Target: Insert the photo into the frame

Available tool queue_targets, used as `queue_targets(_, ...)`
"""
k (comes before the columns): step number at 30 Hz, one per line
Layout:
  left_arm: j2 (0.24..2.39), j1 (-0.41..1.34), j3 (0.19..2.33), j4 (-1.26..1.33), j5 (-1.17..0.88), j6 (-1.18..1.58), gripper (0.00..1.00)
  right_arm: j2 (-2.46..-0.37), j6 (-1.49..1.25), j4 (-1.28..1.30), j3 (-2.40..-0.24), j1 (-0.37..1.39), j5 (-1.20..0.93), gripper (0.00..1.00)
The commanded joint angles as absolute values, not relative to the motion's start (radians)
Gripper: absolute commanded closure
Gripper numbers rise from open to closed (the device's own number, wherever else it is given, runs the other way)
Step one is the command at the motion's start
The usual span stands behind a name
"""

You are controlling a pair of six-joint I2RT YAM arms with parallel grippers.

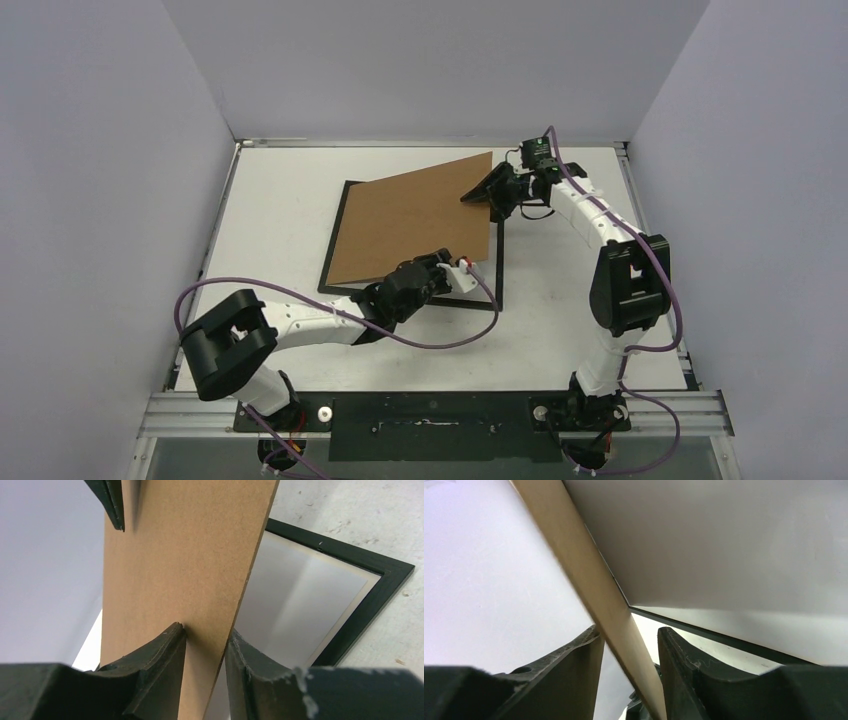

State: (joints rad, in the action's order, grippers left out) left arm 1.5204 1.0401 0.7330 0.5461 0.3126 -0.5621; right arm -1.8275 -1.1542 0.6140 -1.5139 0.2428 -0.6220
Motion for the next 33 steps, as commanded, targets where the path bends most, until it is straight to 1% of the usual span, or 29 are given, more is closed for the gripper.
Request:
queue_targets(1, 1.476, 1.033, 0.743, 0.563, 0.403, -0.496, 0.71, -1.805, -1.124, 0.632, -1.538, 0.236, -0.635, 0.54)
queue_targets(7, 1.45, 1.013, 0.774, 0.472, 0.446, -0.366, 0.76, -1.789, -1.058, 0.658, -1.544, 0.193, -0.599, 0.4)
queue_targets(11, 1.445, 0.995, 0.783, 0.46, 0.487, -0.307, 0.77, -1.766, -1.007, 0.698, -1.568, 0.156, -0.564, 0.3)
queue_targets(15, 1.442, 0.982, 0.797, 0.44, 0.521, -0.267, 0.77, -1.722, -0.938, 0.753, -1.594, 0.102, -0.497, 0.21)
queue_targets(17, 1.436, 0.977, 0.801, 0.436, 0.528, -0.254, 0.77, -1.697, -0.9, 0.772, -1.591, 0.077, -0.456, 0.19)
queue_targets(21, 1.425, 0.967, 0.809, 0.419, 0.527, -0.227, 0.78, -1.693, -0.818, 0.831, -1.565, 0.063, -0.371, 0.18)
queue_targets(25, 1.417, 0.949, 0.826, 0.386, 0.513, -0.191, 0.78, -1.724, -0.74, 0.781, -1.508, 0.097, -0.294, 0.2)
queue_targets(29, 1.41, 0.93, 0.836, 0.369, 0.49, -0.159, 0.81, -1.823, -0.644, 0.784, -1.588, 0.176, -0.206, 0.2)
queue_targets(33, 1.407, 0.92, 0.836, 0.363, 0.477, -0.138, 0.82, -1.928, -0.626, 0.767, -1.653, 0.231, -0.158, 0.19)
